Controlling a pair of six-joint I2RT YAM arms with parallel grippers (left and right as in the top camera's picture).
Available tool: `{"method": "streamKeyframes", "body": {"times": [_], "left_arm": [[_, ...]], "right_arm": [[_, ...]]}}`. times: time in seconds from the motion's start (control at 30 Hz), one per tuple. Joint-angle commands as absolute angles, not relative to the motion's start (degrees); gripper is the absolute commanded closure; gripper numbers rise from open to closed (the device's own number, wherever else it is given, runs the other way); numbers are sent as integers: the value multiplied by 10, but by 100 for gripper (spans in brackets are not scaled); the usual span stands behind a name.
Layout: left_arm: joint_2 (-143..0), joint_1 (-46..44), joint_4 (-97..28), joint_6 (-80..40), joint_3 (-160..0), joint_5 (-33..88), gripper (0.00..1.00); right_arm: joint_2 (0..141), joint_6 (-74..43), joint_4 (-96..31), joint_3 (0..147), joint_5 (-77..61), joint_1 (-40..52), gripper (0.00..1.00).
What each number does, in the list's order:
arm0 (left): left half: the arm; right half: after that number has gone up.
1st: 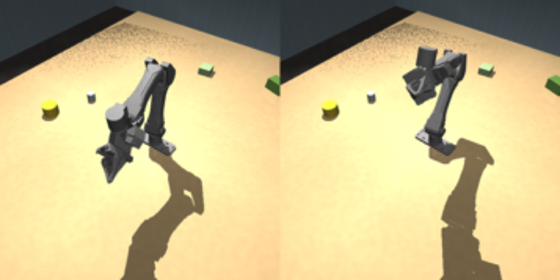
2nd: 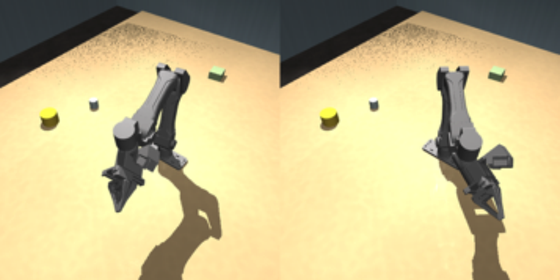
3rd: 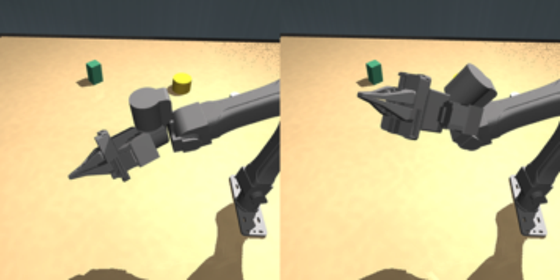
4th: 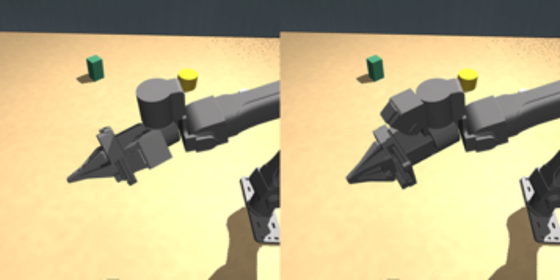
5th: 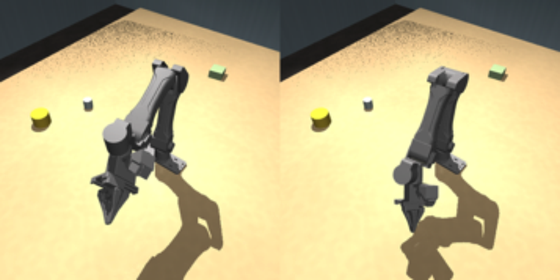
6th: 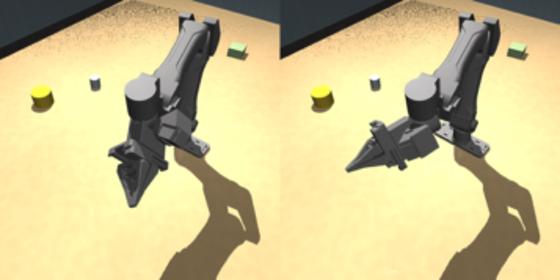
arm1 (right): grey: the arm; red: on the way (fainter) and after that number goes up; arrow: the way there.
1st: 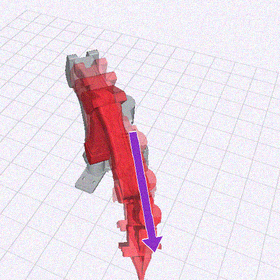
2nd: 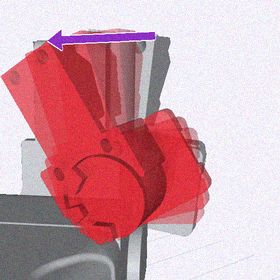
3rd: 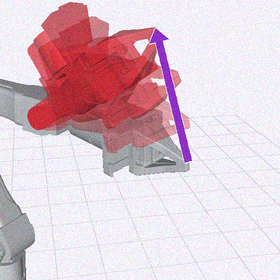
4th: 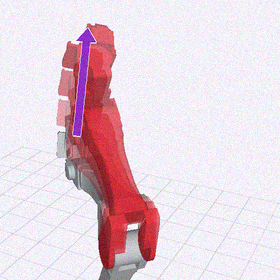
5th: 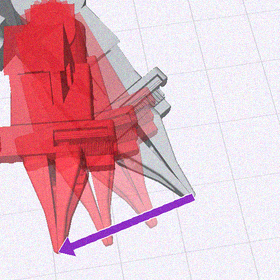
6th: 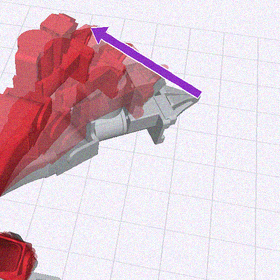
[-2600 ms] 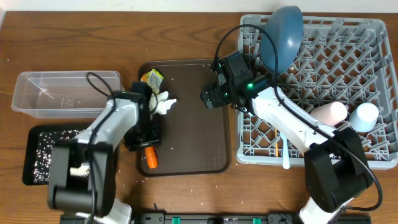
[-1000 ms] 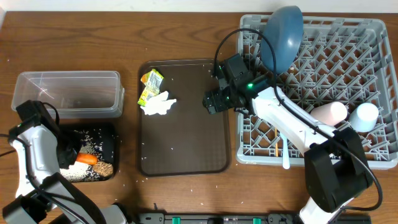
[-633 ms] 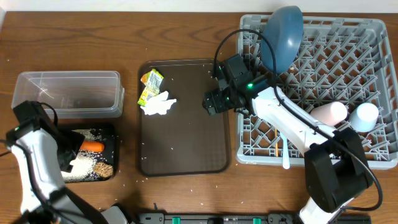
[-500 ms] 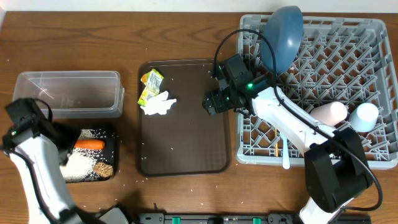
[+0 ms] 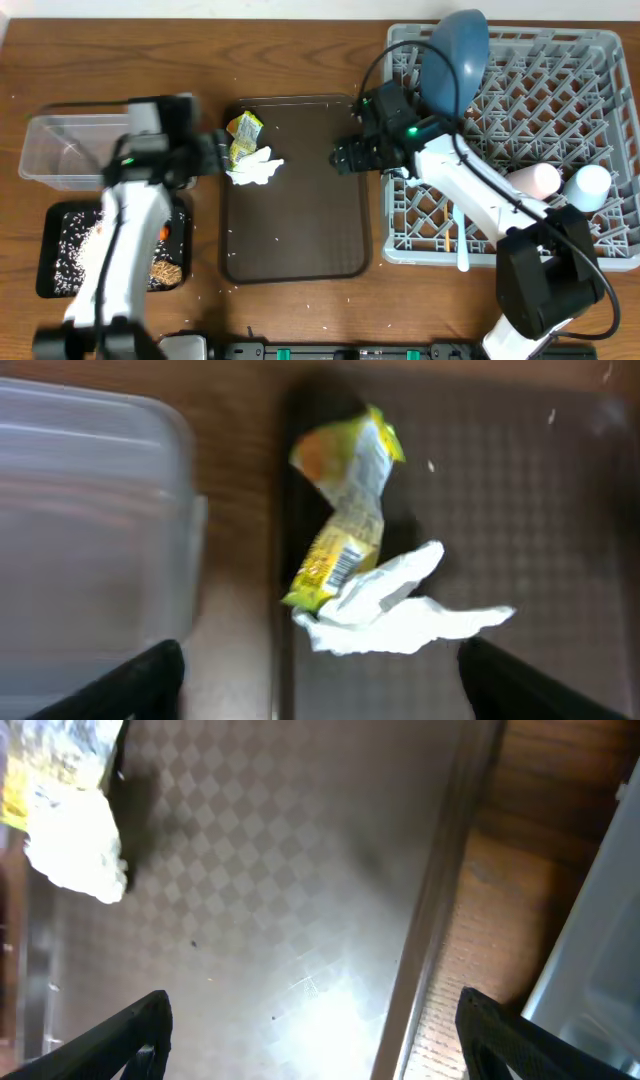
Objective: Sort waste into correct bins and load items into the dishwasher rack
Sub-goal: 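Move the left gripper to the yellow wrapper and tissue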
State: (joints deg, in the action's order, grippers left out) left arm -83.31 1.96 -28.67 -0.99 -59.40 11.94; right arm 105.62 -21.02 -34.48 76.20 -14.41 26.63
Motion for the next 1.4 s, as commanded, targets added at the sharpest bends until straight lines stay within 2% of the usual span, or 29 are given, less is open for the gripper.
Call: {"method": "streamKeyframes", "body": {"times": [0.0,0.3,0.47,0.53,0.63,1.0,1.17,1.2,1.27,1.37], "left_arm": [[-884,-6,-261,52,-599,84,4],[-997,-47,-180,99,-599,83,4],[-1020,-47,-124,98,-599,83,13],[-1024,-47,-109,98,-599,83,28],[-1028,-47,-95,98,-599,83,46],[-1072,-47,-93,98,-599,81,46],[-1065,-47,-95,91,-599,81,79],[-1054,-47,-95,83,-599,81,81],[-1025,-47,-95,67,-600,81,91],[-958,-47,-102,59,-600,81,94]], "right_arm": [[1060,-220,-359,756,-138,229,15],[1060,-209,-356,756,-140,229,15],[1060,-209,-356,756,-140,229,15],[1060,-209,-356,756,-140,229,15],[1060,-209,-356,756,-140,229,15],[1060,-210,-356,756,-140,229,18],[1060,-210,-360,756,-140,229,18],[1060,-209,-360,756,-140,229,19],[1060,-209,-360,756,-140,229,18],[1060,-209,-360,756,-140,229,18]]}}
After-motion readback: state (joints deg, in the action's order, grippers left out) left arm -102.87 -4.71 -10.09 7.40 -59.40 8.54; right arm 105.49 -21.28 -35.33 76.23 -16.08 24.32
